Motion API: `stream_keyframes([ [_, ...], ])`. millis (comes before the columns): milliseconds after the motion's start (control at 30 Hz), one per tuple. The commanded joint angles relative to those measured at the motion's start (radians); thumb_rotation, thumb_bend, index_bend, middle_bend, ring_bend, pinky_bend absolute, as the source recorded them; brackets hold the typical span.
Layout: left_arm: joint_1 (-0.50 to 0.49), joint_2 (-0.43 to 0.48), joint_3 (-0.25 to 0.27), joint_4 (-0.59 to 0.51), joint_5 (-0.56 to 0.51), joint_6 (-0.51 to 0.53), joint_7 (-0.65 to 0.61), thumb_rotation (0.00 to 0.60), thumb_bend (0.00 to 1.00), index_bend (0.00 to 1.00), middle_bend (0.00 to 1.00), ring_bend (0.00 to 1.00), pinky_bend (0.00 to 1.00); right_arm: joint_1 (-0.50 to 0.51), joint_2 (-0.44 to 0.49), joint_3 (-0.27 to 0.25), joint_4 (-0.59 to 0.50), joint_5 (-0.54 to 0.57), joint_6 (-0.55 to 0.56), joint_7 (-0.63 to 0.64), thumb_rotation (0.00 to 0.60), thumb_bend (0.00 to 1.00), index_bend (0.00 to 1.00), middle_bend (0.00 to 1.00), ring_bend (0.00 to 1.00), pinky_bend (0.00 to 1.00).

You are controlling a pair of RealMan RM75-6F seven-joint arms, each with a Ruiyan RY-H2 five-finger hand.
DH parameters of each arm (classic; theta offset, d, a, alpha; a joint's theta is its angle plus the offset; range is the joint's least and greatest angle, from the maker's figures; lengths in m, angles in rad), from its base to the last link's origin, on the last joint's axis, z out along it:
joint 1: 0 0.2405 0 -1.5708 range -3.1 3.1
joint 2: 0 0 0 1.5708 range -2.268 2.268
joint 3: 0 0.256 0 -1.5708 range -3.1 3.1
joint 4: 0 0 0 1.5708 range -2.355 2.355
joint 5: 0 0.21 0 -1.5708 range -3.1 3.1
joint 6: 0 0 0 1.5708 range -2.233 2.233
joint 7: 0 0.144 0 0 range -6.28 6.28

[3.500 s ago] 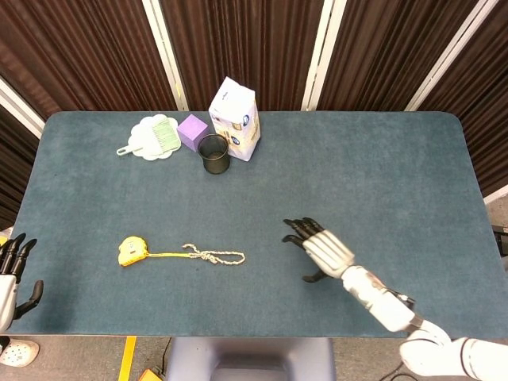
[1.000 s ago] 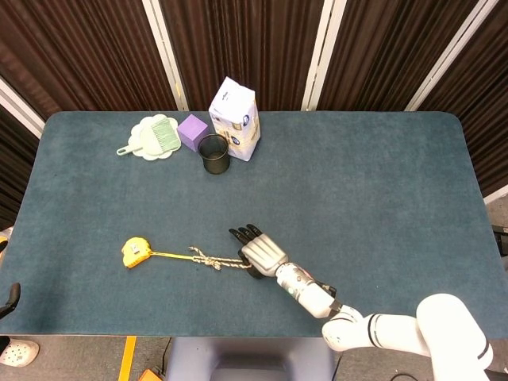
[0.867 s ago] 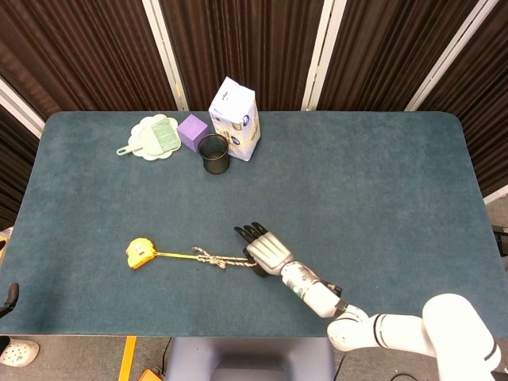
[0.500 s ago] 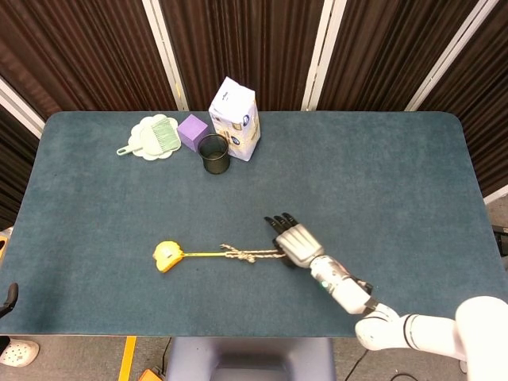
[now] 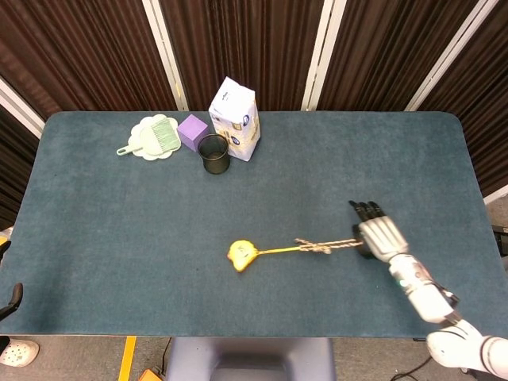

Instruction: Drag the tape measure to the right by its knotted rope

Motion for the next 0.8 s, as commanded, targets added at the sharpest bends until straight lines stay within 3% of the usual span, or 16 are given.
stream_keyframes([
  [33,-0.002,-0.004,-0.001,0.001,-0.004,-0.005,0.007,0.6,0.46,0.07,0.0,0.0,0.07,-0.067,0.051,-0.023,0.025,-0.027,0.052,0.083,0.6,0.48,0.79,0.04,0.02,0.0],
  [267,-0.002,-0.006,-0.001,-0.004,-0.003,-0.004,0.017,0.6,0.47,0.07,0.0,0.0,0.07,-0.138,0.093,-0.036,0.086,-0.028,0.065,0.155,0.6,0.48,0.79,0.04,0.02,0.0],
  [500,-0.006,-0.008,-0.002,-0.007,-0.01,-0.012,0.028,0.6,0.47,0.07,0.0,0.0,0.07,-0.163,0.087,-0.014,0.129,-0.036,0.065,0.195,0.6,0.48,0.79,0.04,0.02,0.0],
  [600,-0.006,-0.009,0.0,-0.007,-0.009,-0.015,0.031,0.6,0.46,0.07,0.0,0.0,0.07,-0.154,0.093,-0.01,0.095,-0.051,0.039,0.214,0.6,0.47,0.63,0.04,0.02,0.0],
  [633,-0.006,-0.009,0.0,-0.007,-0.009,-0.015,0.03,0.6,0.47,0.07,0.0,0.0,0.07,-0.148,0.101,-0.009,0.073,-0.051,0.021,0.219,0.6,0.45,0.53,0.05,0.01,0.0],
  [733,-0.004,-0.006,-0.001,-0.008,-0.008,-0.011,0.024,0.6,0.47,0.07,0.0,0.0,0.07,-0.133,0.124,-0.003,0.002,-0.053,-0.013,0.205,0.6,0.28,0.29,0.04,0.0,0.0],
  [800,-0.004,-0.003,-0.002,-0.01,-0.011,-0.011,0.019,0.6,0.47,0.07,0.0,0.0,0.07,-0.13,0.132,0.0,-0.044,-0.056,-0.011,0.168,0.6,0.17,0.19,0.02,0.0,0.0],
])
